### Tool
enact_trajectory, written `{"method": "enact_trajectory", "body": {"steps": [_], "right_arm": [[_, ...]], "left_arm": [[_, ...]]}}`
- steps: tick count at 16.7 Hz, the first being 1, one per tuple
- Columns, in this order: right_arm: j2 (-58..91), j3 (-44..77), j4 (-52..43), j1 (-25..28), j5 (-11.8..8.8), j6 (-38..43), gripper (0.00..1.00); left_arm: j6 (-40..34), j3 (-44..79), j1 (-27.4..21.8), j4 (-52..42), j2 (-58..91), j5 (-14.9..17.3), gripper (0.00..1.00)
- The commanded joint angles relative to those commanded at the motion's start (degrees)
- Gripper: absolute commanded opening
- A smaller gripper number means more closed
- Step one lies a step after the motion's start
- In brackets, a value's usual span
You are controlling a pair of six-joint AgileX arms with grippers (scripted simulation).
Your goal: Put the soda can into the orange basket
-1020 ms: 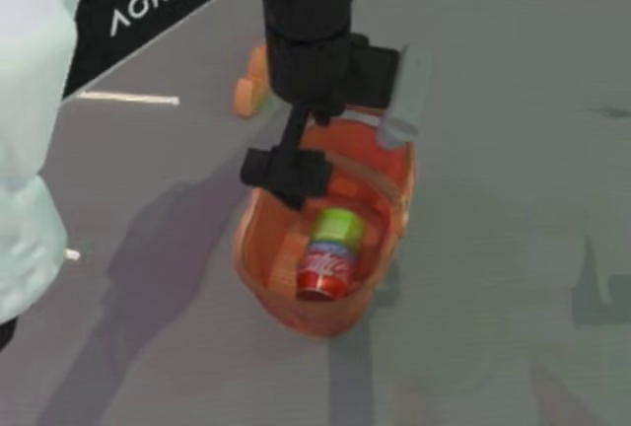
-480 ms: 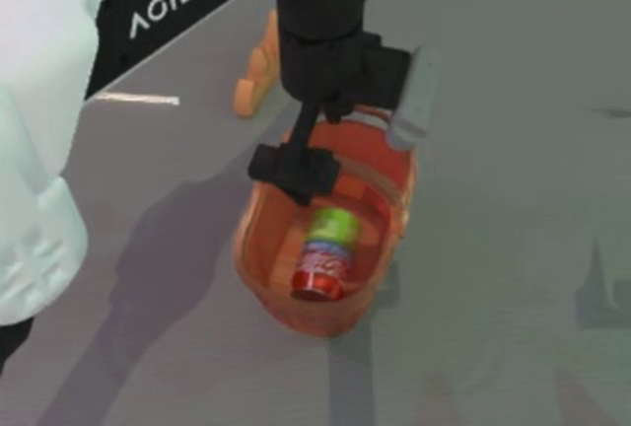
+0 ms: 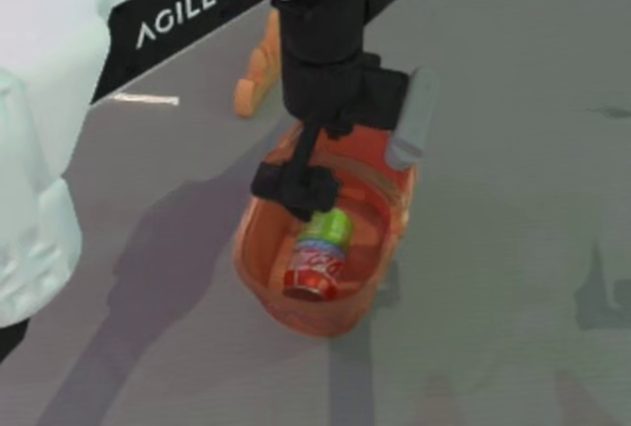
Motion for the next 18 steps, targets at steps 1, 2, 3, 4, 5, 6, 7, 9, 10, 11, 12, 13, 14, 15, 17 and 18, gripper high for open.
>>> {"method": "enact_trajectory", "body": {"steps": [1,2,3,4,5,6,7,9,10,11,12,13,14,15,17,18], "right_arm": [[0.0,0.0,0.0,0.0,0.0,0.0,1.00],[0.0,0.0,0.0,0.0,0.0,0.0,1.00],[0.0,0.0,0.0,0.0,0.0,0.0,1.00],[0.0,0.0,0.0,0.0,0.0,0.0,1.00],[0.0,0.0,0.0,0.0,0.0,0.0,1.00],[0.0,0.0,0.0,0.0,0.0,0.0,1.00],[0.0,0.0,0.0,0.0,0.0,0.0,1.00],[0.0,0.0,0.0,0.0,0.0,0.0,1.00],[0.0,0.0,0.0,0.0,0.0,0.0,1.00],[0.0,0.0,0.0,0.0,0.0,0.0,1.00],[0.0,0.0,0.0,0.0,0.0,0.0,1.00],[0.0,0.0,0.0,0.0,0.0,0.0,1.00],[0.0,0.0,0.0,0.0,0.0,0.0,1.00],[0.0,0.0,0.0,0.0,0.0,0.0,1.00],[0.0,0.0,0.0,0.0,0.0,0.0,1.00],[0.0,0.0,0.0,0.0,0.0,0.0,1.00]], "left_arm": [[0.0,0.0,0.0,0.0,0.0,0.0,1.00],[0.0,0.0,0.0,0.0,0.0,0.0,1.00],[0.0,0.0,0.0,0.0,0.0,0.0,0.92],[0.0,0.0,0.0,0.0,0.0,0.0,0.85],[0.0,0.0,0.0,0.0,0.0,0.0,0.77],[0.0,0.0,0.0,0.0,0.0,0.0,0.70],[0.0,0.0,0.0,0.0,0.0,0.0,0.62],[0.0,0.0,0.0,0.0,0.0,0.0,0.47],[0.0,0.0,0.0,0.0,0.0,0.0,0.40],[0.0,0.0,0.0,0.0,0.0,0.0,0.32],[0.0,0.0,0.0,0.0,0.0,0.0,0.25],[0.0,0.0,0.0,0.0,0.0,0.0,0.17],[0.0,0.0,0.0,0.0,0.0,0.0,0.10],[0.0,0.0,0.0,0.0,0.0,0.0,0.02],[0.0,0.0,0.0,0.0,0.0,0.0,0.00],[0.0,0.0,0.0,0.0,0.0,0.0,0.00]]}}
